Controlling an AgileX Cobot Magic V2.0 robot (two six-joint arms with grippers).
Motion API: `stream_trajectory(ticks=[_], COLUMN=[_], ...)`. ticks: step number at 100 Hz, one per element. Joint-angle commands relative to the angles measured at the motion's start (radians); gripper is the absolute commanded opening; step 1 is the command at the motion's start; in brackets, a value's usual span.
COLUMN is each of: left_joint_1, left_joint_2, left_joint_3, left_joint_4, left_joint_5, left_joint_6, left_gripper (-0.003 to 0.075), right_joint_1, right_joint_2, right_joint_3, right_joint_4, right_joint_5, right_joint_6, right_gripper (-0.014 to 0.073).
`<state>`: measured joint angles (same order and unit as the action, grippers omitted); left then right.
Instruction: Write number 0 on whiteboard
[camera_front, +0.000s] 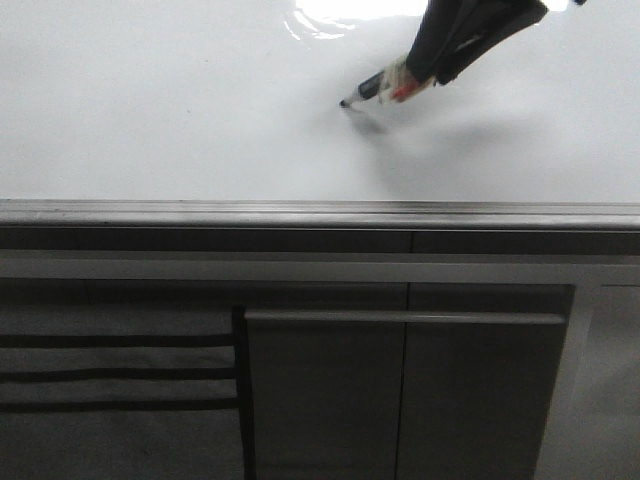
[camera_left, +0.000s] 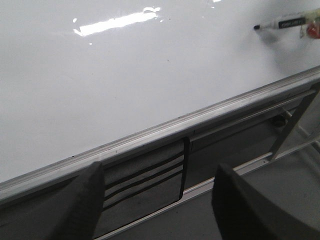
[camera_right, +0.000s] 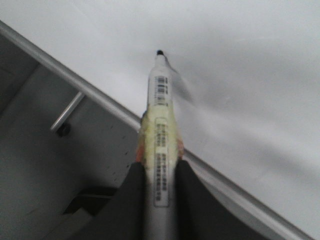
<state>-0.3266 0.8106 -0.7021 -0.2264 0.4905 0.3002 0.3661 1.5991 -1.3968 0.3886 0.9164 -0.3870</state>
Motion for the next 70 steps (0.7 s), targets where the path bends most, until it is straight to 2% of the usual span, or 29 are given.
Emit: stream_trajectory(ticks=[1, 10, 28, 45, 54, 60, 70], left_joint_1=[0.005, 0.005, 0.005, 0.005, 0.005, 0.005, 0.001], left_joint_2=[0.0, 0.0, 0.0, 0.0, 0.0, 0.0, 0.0], left_joint_3=[-0.025, -0.025, -0.025, -0.025, -0.025, -0.025, -0.025], left_joint_4=[-0.019, -0.017, -0.013, -0.013, -0.013, -0.013, -0.024], left_joint_5=[-0.071, -0.071, -0.071, -0.071, -0.069, -0.069, -0.059], left_joint_6=[-0.009, -0.009, -0.007, -0.007, -0.005, 0.003, 0.05], left_gripper=[0.0428, 0.0428, 0.0428, 0.0428, 0.0428, 0.0428, 0.0428], right_joint_1=[-0.011, -0.049, -0.086, -0.022, 0.012, 0.037, 0.054], right_joint_2=[0.023, 0.028, -0.024, -0.022, -0.024, -0.046, -0.131], right_joint_3=[-0.047, -0.047, -0.105, -0.152, -0.152, -0.126, -0.022], right_joint_4=[-0.033, -0.054, 0.0, 0.002, 0.002, 0.002, 0.002], right_joint_5=[0.058, 0.095, 0.029, 0.002, 0.096, 0.166, 0.127], right_joint_6=[0.003, 0.025, 0.02, 0.008, -0.022, -0.079, -0.123], right_gripper=[-0.0047, -0.0047, -0.0047, -0.0047, -0.0047, -0.0047, -0.0047])
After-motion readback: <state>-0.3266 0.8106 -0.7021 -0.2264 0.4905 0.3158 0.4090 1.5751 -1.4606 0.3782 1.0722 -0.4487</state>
